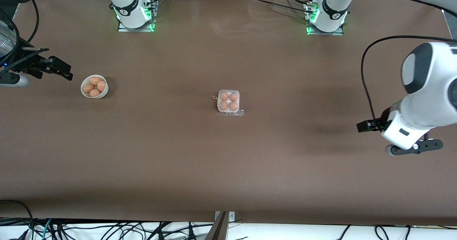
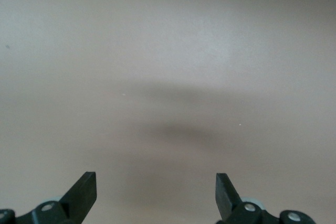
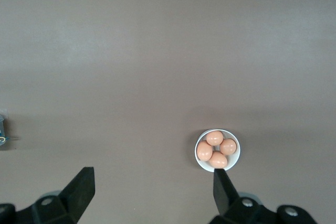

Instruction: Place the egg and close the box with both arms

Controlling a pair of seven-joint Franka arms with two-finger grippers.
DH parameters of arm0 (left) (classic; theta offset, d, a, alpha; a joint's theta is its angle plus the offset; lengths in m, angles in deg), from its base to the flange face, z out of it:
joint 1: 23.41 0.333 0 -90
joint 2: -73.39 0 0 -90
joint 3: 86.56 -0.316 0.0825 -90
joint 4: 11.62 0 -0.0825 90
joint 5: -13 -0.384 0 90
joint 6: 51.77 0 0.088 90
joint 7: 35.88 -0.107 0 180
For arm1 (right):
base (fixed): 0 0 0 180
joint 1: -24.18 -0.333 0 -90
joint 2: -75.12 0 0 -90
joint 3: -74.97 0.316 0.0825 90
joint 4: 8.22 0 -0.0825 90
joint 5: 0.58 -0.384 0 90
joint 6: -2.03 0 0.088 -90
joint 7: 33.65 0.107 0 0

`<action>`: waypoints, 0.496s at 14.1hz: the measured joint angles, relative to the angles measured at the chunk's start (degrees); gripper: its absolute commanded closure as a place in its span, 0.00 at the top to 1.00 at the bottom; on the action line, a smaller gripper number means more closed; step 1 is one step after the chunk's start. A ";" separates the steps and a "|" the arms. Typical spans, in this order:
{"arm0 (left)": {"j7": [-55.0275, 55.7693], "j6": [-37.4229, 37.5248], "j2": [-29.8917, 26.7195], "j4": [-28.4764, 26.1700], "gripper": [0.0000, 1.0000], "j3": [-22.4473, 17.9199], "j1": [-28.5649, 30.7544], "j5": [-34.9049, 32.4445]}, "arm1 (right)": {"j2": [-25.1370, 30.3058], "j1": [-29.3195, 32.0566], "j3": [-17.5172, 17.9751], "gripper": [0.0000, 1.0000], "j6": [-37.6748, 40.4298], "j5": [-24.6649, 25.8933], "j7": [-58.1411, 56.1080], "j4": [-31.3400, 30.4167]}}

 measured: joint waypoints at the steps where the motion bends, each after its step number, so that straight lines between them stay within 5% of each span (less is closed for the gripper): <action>1: -3.53 0.26 -1.13 -0.03 1.00 -0.03 0.84 0.00 | 0.00 0.00 0.00 1.00 0.00 0.00 0.00 0.01; 7: -13.80 1.39 -10.64 -5.98 1.00 -0.10 7.49 -0.01 | -0.02 0.00 0.00 1.00 0.01 0.00 0.00 0.05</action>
